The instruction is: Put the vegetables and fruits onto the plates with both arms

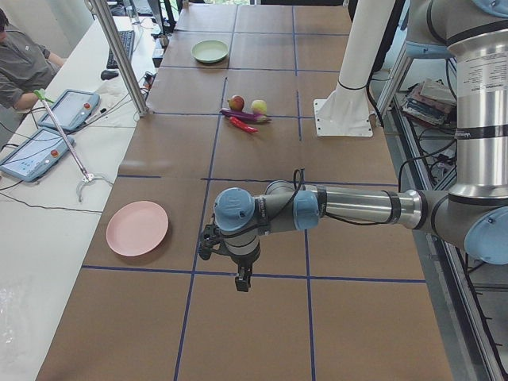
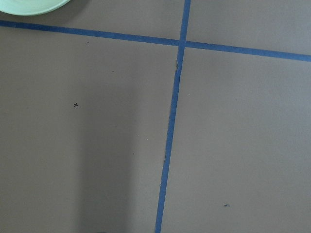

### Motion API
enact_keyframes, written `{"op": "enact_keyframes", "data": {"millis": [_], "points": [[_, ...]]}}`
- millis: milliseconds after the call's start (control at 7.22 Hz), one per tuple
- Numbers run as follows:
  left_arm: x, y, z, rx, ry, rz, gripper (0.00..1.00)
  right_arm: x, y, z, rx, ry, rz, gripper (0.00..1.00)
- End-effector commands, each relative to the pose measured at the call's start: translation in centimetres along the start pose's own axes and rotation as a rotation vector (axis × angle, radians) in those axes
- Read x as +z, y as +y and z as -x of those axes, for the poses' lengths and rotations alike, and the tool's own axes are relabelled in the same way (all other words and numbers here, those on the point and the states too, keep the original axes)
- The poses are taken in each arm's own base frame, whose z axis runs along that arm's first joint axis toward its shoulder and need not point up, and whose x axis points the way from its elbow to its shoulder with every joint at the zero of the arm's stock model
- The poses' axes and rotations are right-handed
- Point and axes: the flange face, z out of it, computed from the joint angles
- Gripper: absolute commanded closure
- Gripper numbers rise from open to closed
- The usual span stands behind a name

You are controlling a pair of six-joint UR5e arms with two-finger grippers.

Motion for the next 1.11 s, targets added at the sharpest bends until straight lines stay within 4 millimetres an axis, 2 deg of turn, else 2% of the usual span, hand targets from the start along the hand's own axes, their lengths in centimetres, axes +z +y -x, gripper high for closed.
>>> {"op": "enact_keyframes", "data": {"millis": [0, 277, 415, 554, 692, 831, 969], "points": [[0.0, 0.0, 0.0, 0.001, 0.0, 0.001, 0.0, -0.2, -0.6, 0.9, -0.038, -0.03, -0.032, 0.0], [0.1, 0.0, -0.1, 0.0, 0.006, 0.001, 0.0, -0.6, -1.6, 3.4, -0.141, -0.123, -0.11, 0.0], [0.0, -0.1, -0.1, 0.002, 0.007, -0.002, 0.0, 0.2, -3.2, 5.6, -0.149, -0.142, -0.092, 0.0], [0.1, -0.1, -0.2, 0.003, 0.007, -0.001, 0.0, 0.0, -8.1, 11.7, -0.269, -0.154, -0.105, 0.0], [0.2, -0.1, -0.3, 0.008, 0.009, 0.002, 0.0, 1.0, -9.6, 15.9, -0.202, -0.178, -0.071, 0.0], [0.2, -0.2, -0.4, 0.009, 0.009, 0.002, 0.0, 0.1, -12.9, 22.3, -0.149, -0.194, -0.08, 0.0], [0.2, -0.2, -0.4, 0.011, 0.008, 0.001, 0.0, 0.5, -15.0, 28.8, -0.121, -0.195, -0.074, 0.0]]}}
